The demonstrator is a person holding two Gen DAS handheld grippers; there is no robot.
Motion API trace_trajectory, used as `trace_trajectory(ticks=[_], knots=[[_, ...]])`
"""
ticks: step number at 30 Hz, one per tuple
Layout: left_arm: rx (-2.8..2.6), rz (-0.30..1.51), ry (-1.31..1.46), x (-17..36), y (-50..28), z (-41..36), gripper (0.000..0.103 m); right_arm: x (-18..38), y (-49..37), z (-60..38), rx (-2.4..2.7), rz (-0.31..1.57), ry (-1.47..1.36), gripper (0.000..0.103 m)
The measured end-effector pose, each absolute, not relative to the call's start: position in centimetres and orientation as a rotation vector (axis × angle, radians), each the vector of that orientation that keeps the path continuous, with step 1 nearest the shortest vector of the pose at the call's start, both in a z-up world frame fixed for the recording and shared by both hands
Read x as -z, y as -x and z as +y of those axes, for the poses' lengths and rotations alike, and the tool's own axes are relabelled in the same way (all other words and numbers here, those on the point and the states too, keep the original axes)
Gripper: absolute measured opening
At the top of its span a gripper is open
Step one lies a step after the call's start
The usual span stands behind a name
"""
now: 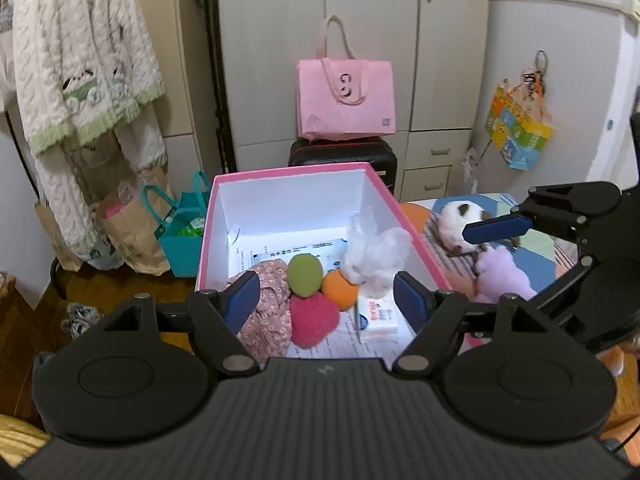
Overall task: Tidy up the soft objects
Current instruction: 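Open both grippers to drop the puff and green sponge into the box, then move both tools toward the lavender plush toy on the bed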
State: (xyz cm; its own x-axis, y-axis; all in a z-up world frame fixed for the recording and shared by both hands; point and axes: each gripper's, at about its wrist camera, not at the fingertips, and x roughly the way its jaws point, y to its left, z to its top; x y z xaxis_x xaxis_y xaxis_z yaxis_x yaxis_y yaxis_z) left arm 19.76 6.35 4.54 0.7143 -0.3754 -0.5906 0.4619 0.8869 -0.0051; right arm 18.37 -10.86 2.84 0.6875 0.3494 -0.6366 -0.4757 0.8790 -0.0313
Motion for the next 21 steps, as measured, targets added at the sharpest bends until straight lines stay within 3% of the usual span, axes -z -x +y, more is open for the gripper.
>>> trace_trajectory(ticks=[11, 15, 21], knots=[[0.572, 0.661, -0.179, -5.5, -15.5, 4.1, 0.078, -4.5, -12.8, -14.9, -0.426, 0.633, 0.175, 0.084], [0.618, 0.672, -0.129, -6.1, -14.7, 3.2, 0.090, -4.4, -10.7, -17.3, -0.425, 0.602, 0.141, 0.086], [0.670, 0.638, -0.148, -6.6, -12.7, 0.4, 0.095, -3.0, -8.4, -20.8, -0.375, 0.589, 0.085, 0.087]])
